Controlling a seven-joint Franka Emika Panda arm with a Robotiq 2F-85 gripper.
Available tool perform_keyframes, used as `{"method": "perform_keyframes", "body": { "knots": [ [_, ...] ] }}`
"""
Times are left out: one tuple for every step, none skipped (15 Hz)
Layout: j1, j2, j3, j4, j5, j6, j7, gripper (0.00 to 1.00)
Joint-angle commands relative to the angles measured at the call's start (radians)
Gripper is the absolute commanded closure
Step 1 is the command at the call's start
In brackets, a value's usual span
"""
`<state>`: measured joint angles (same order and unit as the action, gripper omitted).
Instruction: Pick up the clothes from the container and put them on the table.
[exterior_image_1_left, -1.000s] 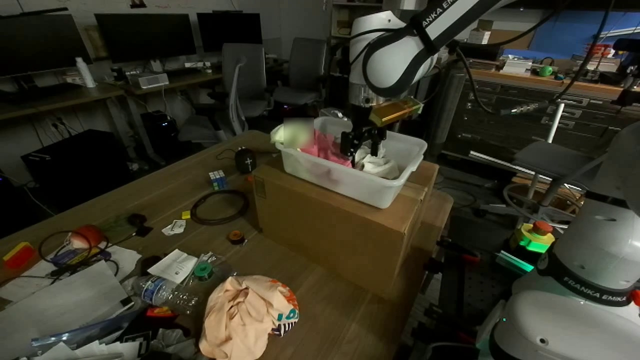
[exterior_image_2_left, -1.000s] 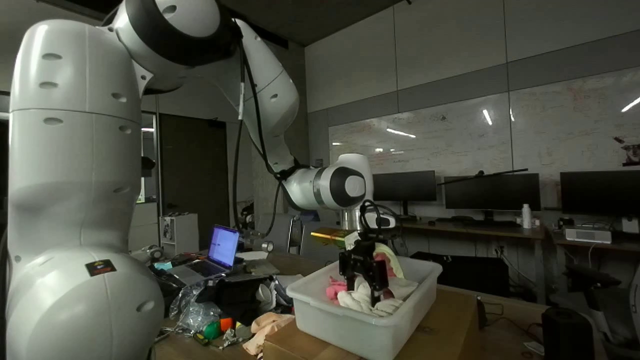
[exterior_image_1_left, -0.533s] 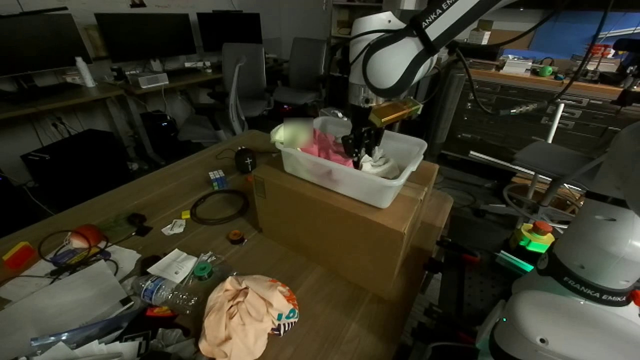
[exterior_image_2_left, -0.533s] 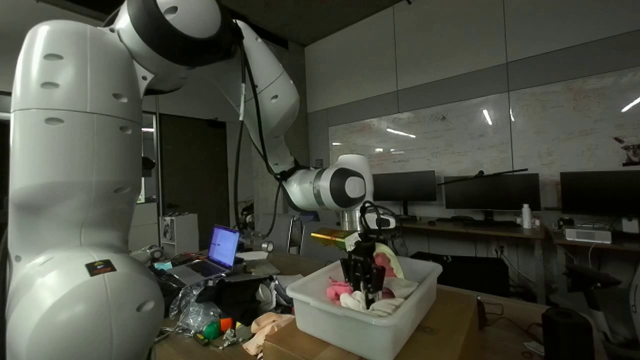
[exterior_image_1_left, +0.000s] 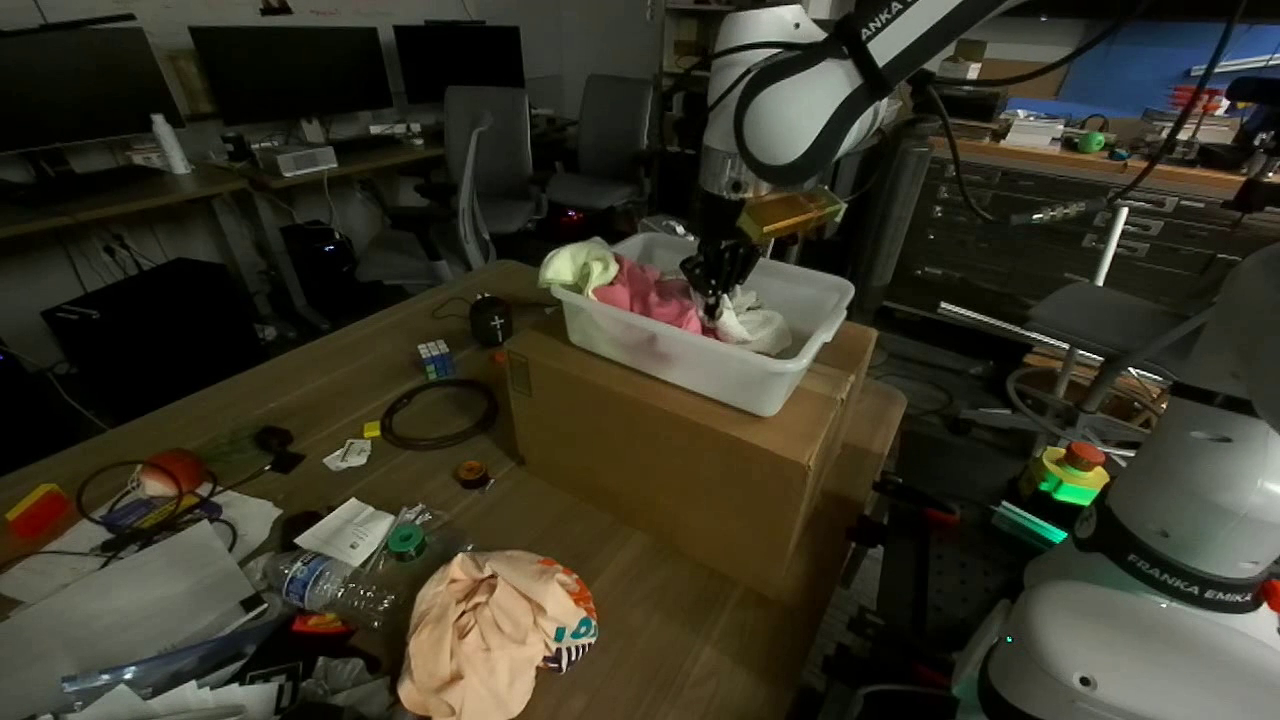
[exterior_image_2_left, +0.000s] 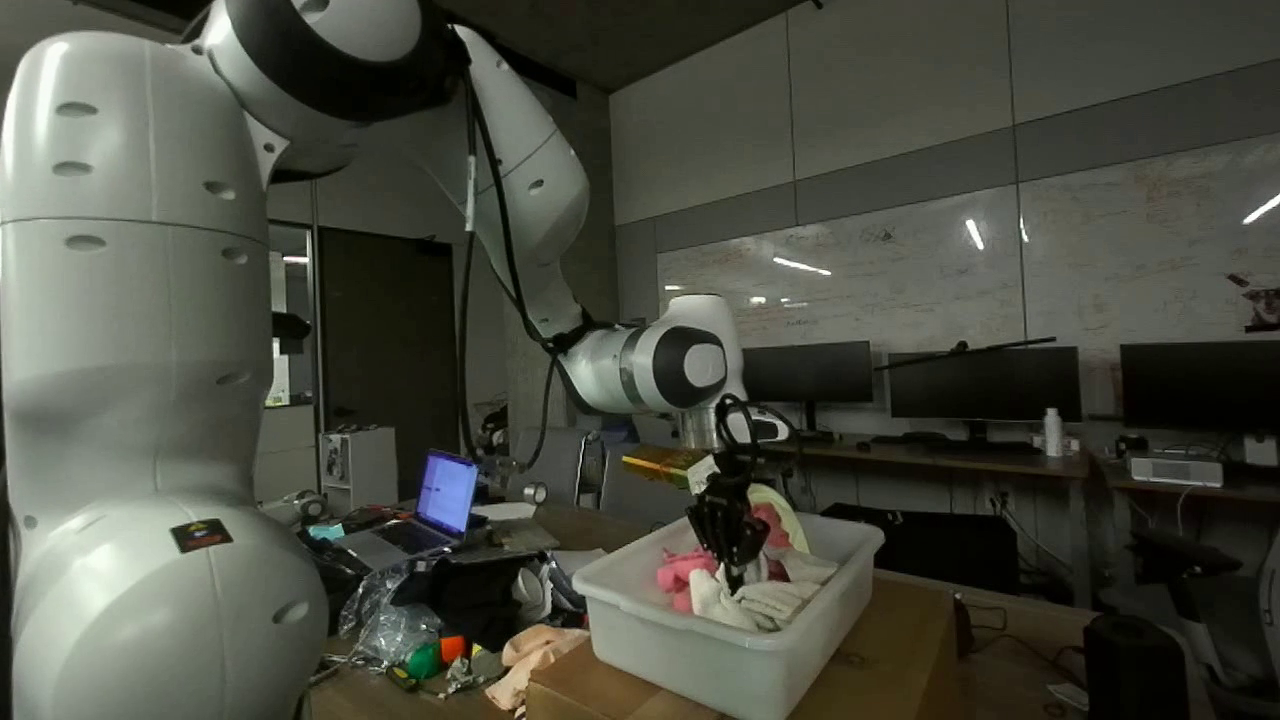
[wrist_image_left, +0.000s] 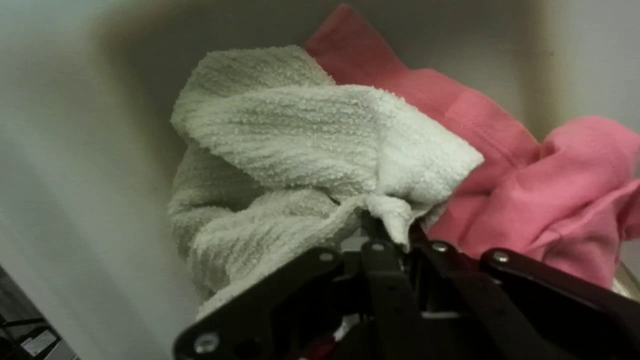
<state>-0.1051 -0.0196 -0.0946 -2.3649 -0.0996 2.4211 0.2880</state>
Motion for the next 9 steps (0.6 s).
{"method": "perform_keyframes", "body": {
  "knots": [
    [0.003, -0.139, 0.006, -0.094, -0.001, 0.087, 0.036, 0.98],
    [0.002, -0.178, 0.013, -0.118, -0.009, 0.113, 0.047, 0.98],
    [-0.001, -0.215, 0.020, -0.141, -0.015, 0.136, 0.057, 0.98],
    [-0.003, -0.254, 0.030, -0.161, -0.015, 0.154, 0.062, 0.98],
    [-0.005, -0.297, 0.043, -0.183, -0.019, 0.178, 0.070, 0.98],
    [-0.007, -0.335, 0.058, -0.200, -0.018, 0.195, 0.077, 0.98],
    [-0.011, -0.370, 0.080, -0.213, -0.027, 0.215, 0.093, 0.98],
    [-0.015, -0.403, 0.102, -0.223, -0.029, 0.225, 0.105, 0.98],
    [-0.017, -0.432, 0.122, -0.229, -0.026, 0.231, 0.116, 0.98]
  ]
}}
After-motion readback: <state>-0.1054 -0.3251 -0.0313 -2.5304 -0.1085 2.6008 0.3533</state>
